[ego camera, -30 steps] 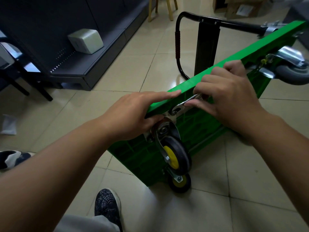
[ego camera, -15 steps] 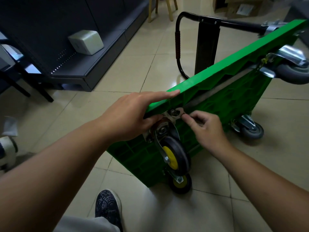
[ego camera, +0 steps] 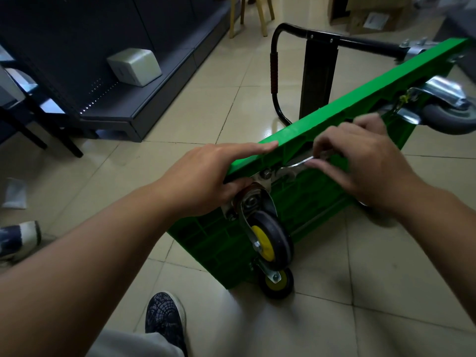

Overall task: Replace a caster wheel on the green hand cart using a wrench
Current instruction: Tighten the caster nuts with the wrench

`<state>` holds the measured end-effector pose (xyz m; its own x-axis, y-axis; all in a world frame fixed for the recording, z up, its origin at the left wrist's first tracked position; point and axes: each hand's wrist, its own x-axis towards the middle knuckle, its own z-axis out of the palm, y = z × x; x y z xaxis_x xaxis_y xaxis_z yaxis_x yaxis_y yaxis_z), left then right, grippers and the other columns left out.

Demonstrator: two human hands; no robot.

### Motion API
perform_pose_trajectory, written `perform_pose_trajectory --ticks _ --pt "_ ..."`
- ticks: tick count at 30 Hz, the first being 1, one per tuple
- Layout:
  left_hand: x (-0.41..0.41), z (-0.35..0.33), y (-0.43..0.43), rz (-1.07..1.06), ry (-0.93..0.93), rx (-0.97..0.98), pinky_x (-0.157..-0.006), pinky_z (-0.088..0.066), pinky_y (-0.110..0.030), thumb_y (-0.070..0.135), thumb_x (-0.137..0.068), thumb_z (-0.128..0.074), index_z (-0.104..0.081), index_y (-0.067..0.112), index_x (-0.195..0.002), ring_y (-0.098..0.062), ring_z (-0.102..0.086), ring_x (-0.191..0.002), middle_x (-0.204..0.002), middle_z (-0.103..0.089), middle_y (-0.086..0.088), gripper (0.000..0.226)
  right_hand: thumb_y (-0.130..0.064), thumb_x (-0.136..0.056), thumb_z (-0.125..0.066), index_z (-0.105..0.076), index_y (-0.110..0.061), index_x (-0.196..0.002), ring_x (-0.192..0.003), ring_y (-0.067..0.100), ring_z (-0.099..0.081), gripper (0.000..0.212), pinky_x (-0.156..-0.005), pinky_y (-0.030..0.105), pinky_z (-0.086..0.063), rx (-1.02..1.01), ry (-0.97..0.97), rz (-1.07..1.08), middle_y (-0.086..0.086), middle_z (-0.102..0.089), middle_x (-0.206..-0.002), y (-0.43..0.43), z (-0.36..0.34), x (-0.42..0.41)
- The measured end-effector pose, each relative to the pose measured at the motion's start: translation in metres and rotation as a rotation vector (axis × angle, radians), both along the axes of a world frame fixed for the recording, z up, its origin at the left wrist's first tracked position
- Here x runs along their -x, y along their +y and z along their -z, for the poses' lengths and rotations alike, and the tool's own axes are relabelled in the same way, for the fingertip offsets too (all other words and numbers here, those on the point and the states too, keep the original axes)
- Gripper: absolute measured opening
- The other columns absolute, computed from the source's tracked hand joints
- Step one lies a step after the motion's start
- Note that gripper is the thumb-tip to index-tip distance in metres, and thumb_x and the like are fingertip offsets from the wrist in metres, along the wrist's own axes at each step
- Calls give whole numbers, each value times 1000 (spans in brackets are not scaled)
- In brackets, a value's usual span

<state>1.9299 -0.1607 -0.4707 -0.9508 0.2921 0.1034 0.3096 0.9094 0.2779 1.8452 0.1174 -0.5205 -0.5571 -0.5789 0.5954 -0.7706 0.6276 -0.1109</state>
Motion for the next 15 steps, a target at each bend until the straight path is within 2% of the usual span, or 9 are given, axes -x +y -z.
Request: perform_pose_trajectory --ticks 3,6,10,15 --pt "0 0 0 1 0 3 -98 -53 -39 35 -94 -70 -32 64 -150 -15 -58 -127 -151 -54 16 73 -34 -88 -74 -66 -13 -92 -74 27 -56 23 -83 38 -35 0 166 -49 6 -68 -83 -10 -20 3" --pt "-1 0 0 1 4 -1 -94 -52 -36 37 -93 -69 -32 65 -149 -15 -61 -122 -148 -56 16 72 -33 -88 -77 -67 -13 -92 -75 29 -54 22 -83 41 -37 -8 196 -73 7 -66 -82 -18 -25 3" --pt "-1 0 1 0 -5 -7 -89 -55 -38 35 -94 -69 -34 64 -149 -14 -65 -110 -146 -59 16 71 -32 -89 -77 -68 -15 -93 -77 29 -52 20 -81 43 -39 -35 204 -116 6 -64 -83 -17 -29 8" --pt "-1 -2 1 2 -22 -17 -96 -55 -46 35 -94 -69 -33 64 -149 -17 -64 -118 -149 -56 14 72 -31 -93 -74 -69 -13 -90 -75 30 -55 19 -82 43 -39 -40 293 -158 6 -65 -82 -20 -26 7"
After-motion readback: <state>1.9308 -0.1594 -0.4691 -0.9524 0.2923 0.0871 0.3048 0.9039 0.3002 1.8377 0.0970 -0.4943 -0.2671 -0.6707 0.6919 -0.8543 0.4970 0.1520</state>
